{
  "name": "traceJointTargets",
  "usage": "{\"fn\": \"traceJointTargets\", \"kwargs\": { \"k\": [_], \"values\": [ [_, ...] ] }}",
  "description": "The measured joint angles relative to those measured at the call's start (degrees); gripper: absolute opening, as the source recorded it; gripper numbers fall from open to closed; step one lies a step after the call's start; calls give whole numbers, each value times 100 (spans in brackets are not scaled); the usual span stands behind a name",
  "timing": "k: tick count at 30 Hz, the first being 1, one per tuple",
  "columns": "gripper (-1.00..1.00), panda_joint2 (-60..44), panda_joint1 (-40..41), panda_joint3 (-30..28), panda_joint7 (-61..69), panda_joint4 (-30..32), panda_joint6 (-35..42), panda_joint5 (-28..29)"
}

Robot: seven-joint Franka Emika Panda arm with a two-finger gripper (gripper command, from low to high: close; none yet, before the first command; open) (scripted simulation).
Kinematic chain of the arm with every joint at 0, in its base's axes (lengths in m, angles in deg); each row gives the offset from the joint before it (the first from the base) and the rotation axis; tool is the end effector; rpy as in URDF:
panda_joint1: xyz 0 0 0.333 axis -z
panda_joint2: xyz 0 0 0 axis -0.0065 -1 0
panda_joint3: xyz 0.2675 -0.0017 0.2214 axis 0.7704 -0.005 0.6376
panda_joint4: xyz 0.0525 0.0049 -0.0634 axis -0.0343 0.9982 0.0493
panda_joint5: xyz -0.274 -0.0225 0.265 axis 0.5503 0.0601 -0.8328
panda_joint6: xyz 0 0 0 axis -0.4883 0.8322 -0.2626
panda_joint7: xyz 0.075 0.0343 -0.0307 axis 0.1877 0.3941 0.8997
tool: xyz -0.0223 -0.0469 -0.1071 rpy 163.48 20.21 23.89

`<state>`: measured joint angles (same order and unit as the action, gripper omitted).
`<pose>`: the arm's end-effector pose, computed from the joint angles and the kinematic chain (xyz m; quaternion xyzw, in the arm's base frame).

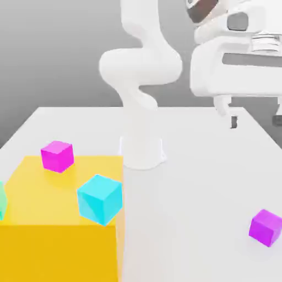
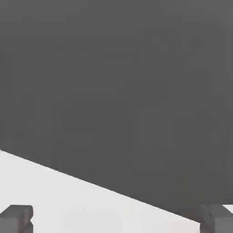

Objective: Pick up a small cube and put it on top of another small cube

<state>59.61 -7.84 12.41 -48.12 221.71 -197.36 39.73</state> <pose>0.4464 0.1980 0.4297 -0.9720 0.1748 -0.1522 0.0377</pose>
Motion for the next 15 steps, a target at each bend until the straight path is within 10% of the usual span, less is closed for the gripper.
{"fn": "traceJointTargets", "kwargs": {
  "k": [15],
  "values": [
    [0, -3140, -1389, -9, -765, 210, -1478, 1176]
  ]
}}
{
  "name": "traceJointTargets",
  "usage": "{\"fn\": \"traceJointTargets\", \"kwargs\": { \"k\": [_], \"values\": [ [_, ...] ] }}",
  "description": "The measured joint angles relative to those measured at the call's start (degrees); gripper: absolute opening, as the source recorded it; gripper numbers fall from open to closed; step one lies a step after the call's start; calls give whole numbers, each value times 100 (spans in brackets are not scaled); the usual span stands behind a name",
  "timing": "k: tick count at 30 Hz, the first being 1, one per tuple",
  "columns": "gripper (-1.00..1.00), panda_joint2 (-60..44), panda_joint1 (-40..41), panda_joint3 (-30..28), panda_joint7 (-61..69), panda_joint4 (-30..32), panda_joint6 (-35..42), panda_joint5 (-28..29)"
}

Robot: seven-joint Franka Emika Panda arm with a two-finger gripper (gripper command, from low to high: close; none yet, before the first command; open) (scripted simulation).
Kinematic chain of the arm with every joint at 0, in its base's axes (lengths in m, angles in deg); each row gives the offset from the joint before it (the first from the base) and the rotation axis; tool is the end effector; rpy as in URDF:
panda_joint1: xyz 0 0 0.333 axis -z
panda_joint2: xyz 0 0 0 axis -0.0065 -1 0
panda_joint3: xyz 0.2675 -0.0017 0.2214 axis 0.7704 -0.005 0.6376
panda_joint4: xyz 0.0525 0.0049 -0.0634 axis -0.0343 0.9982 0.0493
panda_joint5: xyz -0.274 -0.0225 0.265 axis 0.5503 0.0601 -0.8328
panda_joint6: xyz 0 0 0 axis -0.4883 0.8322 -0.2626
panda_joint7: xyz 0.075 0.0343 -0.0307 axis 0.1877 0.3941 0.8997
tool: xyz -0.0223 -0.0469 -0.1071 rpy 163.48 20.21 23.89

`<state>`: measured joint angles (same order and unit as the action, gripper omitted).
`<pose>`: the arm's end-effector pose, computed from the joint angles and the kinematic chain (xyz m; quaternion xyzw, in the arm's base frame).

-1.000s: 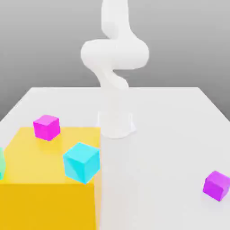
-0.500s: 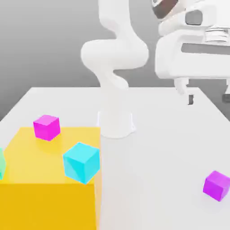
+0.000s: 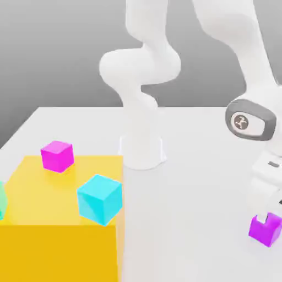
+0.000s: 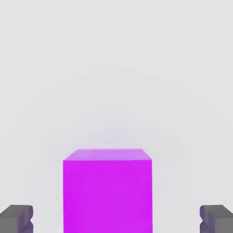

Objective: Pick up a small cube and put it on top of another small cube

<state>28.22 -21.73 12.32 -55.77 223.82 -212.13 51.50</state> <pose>0.3740 0.3104 0.1807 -0.9996 0.0275 -0.0006 0.0010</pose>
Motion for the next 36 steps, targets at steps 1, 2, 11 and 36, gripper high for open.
{"fn": "traceJointTargets", "kwargs": {
  "k": [1, 2, 11, 36],
  "values": [
    [-100, -180, -111, -134, -90, -39, -138, 119],
    [-100, -180, -111, -134, -90, -39, -138, 119],
    [-100, 283, 133, 186, 162, 68, 209, -221],
    [-100, 4435, 4028, -2185, -1878, 559, 3709, -1570]
  ]
}}
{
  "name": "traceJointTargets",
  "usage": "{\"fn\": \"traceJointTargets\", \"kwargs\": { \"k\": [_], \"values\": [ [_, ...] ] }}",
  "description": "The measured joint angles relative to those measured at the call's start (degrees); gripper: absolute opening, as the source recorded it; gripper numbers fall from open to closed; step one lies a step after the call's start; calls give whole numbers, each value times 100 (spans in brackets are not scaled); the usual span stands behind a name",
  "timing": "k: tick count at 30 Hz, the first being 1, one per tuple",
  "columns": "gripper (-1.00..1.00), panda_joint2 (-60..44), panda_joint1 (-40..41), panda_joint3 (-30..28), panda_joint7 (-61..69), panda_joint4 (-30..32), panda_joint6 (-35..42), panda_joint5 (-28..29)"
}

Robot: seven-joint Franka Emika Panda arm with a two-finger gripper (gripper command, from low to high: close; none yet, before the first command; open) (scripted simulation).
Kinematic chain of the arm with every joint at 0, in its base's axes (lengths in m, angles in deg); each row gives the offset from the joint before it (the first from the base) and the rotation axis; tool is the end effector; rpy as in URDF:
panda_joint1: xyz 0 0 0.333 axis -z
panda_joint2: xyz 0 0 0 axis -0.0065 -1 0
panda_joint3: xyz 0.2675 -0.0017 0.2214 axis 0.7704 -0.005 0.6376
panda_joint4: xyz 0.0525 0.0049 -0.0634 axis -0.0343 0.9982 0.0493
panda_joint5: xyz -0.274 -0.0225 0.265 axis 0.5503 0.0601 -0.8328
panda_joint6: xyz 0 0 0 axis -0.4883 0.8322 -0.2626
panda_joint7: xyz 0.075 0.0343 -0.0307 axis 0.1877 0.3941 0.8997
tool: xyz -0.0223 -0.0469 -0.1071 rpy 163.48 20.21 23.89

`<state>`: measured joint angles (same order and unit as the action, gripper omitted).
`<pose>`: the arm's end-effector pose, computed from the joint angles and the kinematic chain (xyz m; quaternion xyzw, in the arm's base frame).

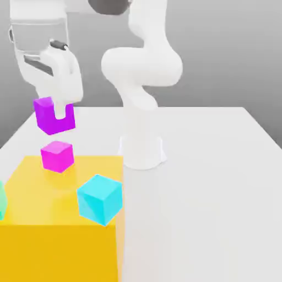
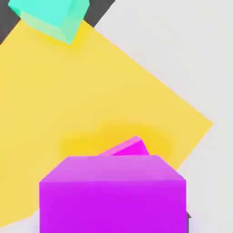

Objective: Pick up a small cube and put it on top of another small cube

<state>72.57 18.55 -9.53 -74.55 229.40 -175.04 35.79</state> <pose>0.3533 -0.1664 0.4298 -0.6541 0.7564 0.0004 0.0021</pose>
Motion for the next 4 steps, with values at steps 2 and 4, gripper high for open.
{"fn": "traceJointTargets", "kwargs": {
  "k": [2, 4],
  "values": [
    [100, -50, 9, -5, 1, 89, -139, -3],
    [100, -50, 9, -5, 1, 89, -139, -3]
  ]
}}
